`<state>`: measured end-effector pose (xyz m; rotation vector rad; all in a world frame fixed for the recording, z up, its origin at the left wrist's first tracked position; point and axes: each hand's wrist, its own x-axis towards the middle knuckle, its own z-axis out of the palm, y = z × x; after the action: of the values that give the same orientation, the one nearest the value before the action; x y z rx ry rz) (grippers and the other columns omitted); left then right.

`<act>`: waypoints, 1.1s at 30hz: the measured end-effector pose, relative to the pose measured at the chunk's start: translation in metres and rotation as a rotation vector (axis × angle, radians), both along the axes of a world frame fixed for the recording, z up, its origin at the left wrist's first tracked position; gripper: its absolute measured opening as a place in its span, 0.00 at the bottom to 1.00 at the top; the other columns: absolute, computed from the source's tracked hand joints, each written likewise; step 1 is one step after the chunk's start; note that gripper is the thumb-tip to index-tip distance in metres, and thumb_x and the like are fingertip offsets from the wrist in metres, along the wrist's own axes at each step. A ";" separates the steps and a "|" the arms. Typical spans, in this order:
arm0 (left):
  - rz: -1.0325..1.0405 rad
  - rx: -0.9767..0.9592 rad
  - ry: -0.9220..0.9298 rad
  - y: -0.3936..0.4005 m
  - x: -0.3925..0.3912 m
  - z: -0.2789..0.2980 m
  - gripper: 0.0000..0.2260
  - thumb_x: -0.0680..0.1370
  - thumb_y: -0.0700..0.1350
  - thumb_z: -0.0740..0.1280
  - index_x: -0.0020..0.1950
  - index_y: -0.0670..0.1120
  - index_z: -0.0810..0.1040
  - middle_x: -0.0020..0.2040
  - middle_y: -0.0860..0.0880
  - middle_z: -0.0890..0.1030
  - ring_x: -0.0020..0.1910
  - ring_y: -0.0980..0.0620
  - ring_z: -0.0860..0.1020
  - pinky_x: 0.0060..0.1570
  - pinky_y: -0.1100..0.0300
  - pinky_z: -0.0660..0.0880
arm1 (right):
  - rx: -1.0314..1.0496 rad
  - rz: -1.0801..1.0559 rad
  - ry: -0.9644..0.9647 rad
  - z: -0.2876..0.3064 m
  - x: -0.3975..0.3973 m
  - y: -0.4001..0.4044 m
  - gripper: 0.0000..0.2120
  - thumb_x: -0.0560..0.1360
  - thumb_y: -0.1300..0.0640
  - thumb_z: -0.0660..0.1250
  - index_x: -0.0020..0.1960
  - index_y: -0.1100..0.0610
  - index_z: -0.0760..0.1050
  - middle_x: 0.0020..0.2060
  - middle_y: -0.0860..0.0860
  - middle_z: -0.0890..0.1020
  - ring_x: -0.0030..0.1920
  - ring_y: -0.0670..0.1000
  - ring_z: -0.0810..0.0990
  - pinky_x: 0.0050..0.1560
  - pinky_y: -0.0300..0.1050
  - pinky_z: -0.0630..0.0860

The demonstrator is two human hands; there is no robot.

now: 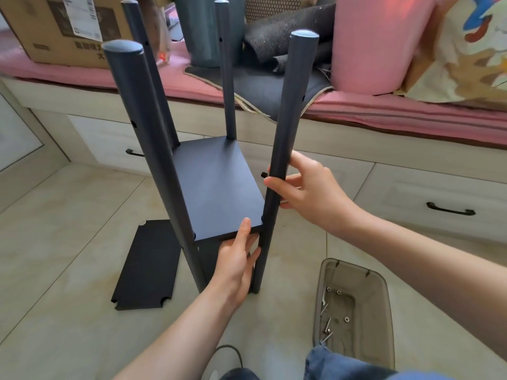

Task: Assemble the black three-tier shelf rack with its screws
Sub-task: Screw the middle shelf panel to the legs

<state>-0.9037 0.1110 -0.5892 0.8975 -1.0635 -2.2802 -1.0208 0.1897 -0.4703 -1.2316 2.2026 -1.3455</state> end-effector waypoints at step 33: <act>-0.006 -0.322 -0.117 0.005 0.016 -0.001 0.20 0.72 0.60 0.68 0.58 0.51 0.82 0.55 0.55 0.86 0.57 0.59 0.83 0.61 0.60 0.74 | 0.028 0.050 -0.047 -0.003 0.011 0.004 0.18 0.77 0.50 0.70 0.65 0.51 0.75 0.50 0.45 0.85 0.49 0.42 0.84 0.49 0.45 0.83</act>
<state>-0.8881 0.1160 -0.5903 0.9006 -1.4356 -2.0013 -1.0095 0.1938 -0.4730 -1.2241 2.1364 -1.3068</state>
